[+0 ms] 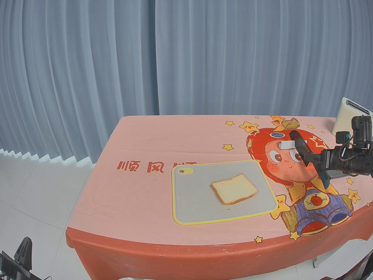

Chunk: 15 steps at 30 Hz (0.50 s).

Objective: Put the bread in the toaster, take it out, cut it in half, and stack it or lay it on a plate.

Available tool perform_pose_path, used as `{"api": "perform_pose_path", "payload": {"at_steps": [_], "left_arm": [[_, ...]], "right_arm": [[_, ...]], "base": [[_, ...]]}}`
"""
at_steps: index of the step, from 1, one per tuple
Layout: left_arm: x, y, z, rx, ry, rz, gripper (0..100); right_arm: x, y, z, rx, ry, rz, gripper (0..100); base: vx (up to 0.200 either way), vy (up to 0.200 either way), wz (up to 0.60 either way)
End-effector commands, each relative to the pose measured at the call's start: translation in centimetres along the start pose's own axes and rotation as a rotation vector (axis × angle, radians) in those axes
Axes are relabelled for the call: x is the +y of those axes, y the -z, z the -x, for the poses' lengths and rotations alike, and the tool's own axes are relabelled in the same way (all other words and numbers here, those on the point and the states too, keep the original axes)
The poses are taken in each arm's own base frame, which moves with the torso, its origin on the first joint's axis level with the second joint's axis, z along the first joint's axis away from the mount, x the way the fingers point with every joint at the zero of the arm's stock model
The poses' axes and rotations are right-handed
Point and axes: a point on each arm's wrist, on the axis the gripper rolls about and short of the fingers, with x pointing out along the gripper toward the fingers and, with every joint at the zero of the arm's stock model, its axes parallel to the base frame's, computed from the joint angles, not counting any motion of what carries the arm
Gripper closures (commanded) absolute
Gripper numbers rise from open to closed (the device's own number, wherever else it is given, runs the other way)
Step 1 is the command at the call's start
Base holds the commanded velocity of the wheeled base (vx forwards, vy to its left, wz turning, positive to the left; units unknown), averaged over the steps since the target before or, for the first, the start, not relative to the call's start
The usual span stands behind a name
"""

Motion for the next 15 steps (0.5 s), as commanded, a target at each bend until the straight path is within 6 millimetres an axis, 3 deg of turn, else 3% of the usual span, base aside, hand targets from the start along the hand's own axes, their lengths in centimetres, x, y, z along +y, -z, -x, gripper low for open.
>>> {"api": "perform_pose_path", "payload": {"at_steps": [1, 15], "left_arm": [[0.0, 0.52, 0.0, 0.001, -0.001, 0.0, 100], [0.0, 0.52, 0.0, 0.001, -0.001, 0.0, 100]], "right_arm": [[-1.14, 0.81, -2.5, 0.048, 0.019, -0.021, 0], [-1.5, 0.75, -3.47, 0.058, 0.025, -0.024, 0]], "base": [[0.0, 0.0, 0.0], [0.0, 0.0, 0.0]]}}
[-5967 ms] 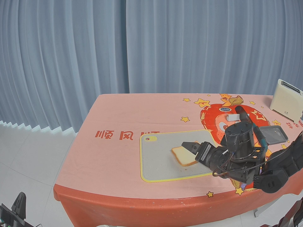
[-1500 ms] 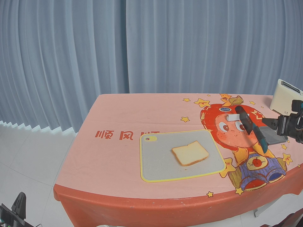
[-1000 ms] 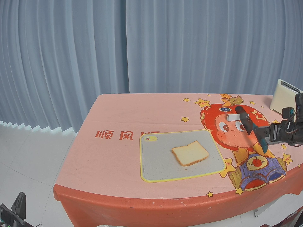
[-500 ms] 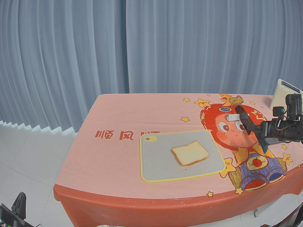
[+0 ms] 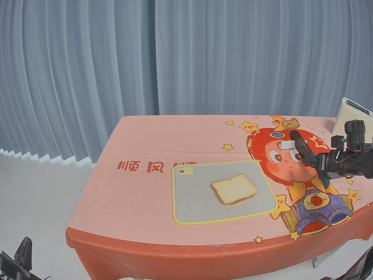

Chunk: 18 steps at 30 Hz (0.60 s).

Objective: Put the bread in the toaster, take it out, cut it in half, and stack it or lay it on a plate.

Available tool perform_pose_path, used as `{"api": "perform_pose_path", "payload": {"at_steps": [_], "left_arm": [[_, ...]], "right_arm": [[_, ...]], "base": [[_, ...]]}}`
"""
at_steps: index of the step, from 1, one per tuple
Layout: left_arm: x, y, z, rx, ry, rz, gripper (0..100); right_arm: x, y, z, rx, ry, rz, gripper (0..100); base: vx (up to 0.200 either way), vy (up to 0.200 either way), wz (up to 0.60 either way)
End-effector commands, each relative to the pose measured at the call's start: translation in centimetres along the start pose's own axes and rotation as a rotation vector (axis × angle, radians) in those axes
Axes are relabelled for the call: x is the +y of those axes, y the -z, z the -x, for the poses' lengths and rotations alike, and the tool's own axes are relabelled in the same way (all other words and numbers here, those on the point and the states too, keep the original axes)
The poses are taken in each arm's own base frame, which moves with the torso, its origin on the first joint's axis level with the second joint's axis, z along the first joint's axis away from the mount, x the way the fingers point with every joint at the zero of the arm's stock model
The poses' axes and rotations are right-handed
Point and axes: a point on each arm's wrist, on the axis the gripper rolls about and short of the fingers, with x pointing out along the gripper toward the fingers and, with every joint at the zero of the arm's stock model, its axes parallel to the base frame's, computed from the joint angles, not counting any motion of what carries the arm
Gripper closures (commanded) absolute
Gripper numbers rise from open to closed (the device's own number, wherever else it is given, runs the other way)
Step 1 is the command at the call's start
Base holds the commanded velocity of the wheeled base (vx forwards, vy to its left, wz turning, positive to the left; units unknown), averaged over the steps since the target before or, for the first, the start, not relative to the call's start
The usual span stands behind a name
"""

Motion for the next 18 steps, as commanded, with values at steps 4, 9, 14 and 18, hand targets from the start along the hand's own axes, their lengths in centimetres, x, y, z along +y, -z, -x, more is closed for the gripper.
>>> {"api": "perform_pose_path", "payload": {"at_steps": [4, 9, 14, 18], "left_arm": [[0.0, 0.52, 0.0, 0.001, -0.001, 0.0, 100], [0.0, 0.52, 0.0, 0.001, -0.001, 0.0, 100], [0.0, 0.52, 0.0, 0.001, -0.001, 0.0, 100], [0.0, 0.52, 0.0, 0.001, -0.001, 0.0, 100]], "right_arm": [[-0.02, 0.14, -0.3, 0.01, 0.0, 0.001, 0], [-0.02, 0.14, -0.3, 0.01, 0.0, 0.003, 0], [0.07, 0.14, -0.31, 0.01, -0.004, 0.001, 100], [0.21, 0.04, -0.23, 0.005, -0.006, 0.004, 100]], "base": [[0.0, 0.0, 0.0], [0.0, 0.0, 0.0], [0.0, 0.0, 0.0], [0.0, 0.0, 0.0]]}}
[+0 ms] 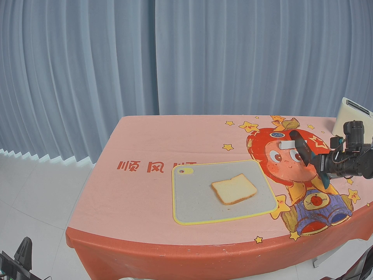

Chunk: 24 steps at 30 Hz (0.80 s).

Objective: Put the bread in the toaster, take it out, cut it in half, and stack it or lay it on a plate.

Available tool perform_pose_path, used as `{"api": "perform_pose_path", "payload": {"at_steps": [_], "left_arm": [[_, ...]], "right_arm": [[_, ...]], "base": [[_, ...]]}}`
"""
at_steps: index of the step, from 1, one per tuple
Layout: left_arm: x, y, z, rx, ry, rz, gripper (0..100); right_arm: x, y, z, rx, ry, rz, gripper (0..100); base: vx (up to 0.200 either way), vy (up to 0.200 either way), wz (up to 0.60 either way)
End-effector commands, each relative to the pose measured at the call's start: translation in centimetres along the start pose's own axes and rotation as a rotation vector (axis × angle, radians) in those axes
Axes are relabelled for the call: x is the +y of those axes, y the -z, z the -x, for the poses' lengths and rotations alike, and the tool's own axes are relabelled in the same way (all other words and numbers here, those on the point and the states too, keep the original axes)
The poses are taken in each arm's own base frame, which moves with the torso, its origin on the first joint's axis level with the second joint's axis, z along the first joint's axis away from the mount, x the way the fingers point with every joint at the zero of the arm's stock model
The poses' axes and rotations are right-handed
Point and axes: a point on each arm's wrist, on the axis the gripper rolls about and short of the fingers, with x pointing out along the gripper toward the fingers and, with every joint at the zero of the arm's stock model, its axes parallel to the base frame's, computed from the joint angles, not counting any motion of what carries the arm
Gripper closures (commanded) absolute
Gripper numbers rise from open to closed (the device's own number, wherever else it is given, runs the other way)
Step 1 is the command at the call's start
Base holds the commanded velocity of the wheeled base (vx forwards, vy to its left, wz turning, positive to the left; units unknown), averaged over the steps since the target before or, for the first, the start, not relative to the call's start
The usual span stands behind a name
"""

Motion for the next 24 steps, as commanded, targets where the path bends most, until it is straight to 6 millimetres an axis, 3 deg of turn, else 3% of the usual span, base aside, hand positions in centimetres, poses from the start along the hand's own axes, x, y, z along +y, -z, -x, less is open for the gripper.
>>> {"api": "perform_pose_path", "payload": {"at_steps": [1, 24], "left_arm": [[0.0, 0.5, 0.0, 0.001, -0.001, 0.0, 100], [0.0, 0.5, 0.0, 0.001, -0.001, 0.0, 100]], "right_arm": [[0.2, -0.2, 0.2, -0.013, -0.004, 0.005, 100], [1.0, -1.6, 5.8, -0.165, -0.02, 0.014, 100]], "base": [[0.0, 0.0, 0.0], [0.0, 0.0, 0.0]]}}
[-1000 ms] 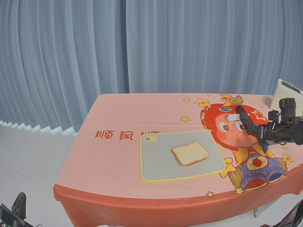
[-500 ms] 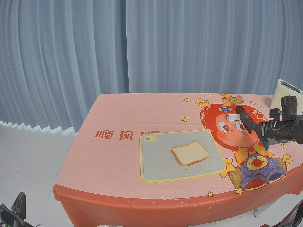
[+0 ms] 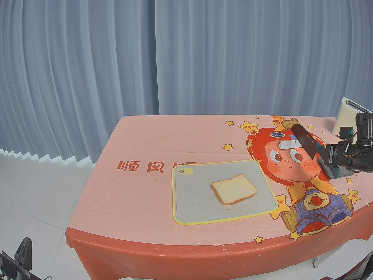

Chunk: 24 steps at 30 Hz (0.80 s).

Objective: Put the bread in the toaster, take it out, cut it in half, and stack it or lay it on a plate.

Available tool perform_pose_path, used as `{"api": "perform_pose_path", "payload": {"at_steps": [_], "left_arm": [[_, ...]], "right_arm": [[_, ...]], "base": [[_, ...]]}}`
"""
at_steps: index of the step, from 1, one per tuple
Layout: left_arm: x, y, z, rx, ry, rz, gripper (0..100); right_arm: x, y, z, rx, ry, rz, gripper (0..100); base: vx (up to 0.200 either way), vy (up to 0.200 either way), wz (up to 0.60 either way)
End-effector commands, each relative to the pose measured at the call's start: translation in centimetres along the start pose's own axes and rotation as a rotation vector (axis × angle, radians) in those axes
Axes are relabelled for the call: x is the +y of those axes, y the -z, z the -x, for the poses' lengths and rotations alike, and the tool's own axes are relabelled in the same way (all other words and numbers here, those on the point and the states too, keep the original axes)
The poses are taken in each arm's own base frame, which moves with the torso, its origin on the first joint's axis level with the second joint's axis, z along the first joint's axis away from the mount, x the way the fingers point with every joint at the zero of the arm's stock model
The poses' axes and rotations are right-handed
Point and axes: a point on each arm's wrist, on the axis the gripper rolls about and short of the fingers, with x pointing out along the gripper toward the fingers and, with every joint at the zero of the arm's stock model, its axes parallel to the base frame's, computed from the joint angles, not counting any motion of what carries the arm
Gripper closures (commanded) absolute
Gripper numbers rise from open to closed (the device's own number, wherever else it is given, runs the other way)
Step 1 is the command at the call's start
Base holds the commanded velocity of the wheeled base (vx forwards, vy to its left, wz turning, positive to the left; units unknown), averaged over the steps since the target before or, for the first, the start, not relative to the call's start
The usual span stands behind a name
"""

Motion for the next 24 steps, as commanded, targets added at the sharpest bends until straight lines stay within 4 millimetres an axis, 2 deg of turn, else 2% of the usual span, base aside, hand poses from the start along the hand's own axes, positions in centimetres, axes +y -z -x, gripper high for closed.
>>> {"api": "perform_pose_path", "payload": {"at_steps": [1, 7, 12, 14, 15, 20, 24], "left_arm": [[0.0, 0.5, 0.0, 0.001, -0.001, 0.0, 100], [0.0, 0.5, 0.0, 0.001, -0.001, 0.0, 100], [0.0, 0.5, 0.0, 0.001, -0.001, 0.0, 100], [0.0, 0.5, 0.0, 0.001, -0.001, 0.0, 100], [0.0, 0.5, 0.0, 0.001, -0.001, 0.0, 100], [0.0, 0.5, 0.0, 0.001, -0.001, 0.0, 100], [0.0, 0.5, 0.0, 0.001, -0.001, 0.0, 100]], "right_arm": [[0.3, -0.4, 2.1, -0.057, -0.006, 0.006, 100], [0.8, -0.5, 4.2, -0.102, -0.068, -0.024, 100], [2.7, -0.5, 7.0, -0.168, -0.151, -0.047, 100], [2.9, -0.5, 7.2, -0.171, -0.158, -0.043, 100], [3.9, 0.0, 8.4, -0.188, -0.205, -0.019, 100], [6.2, 0.9, 10.6, -0.216, -0.332, 0.032, 100], [6.4, 2.0, 11.7, -0.22, -0.372, 0.047, 100]], "base": [[0.0, 0.0, 0.0], [0.0, 0.0, 0.0], [0.0, 0.0, 0.0], [0.0, 0.0, 0.0], [0.0, 0.0, 0.0], [0.0, 0.0, 0.0], [0.0, 0.0, 0.0]]}}
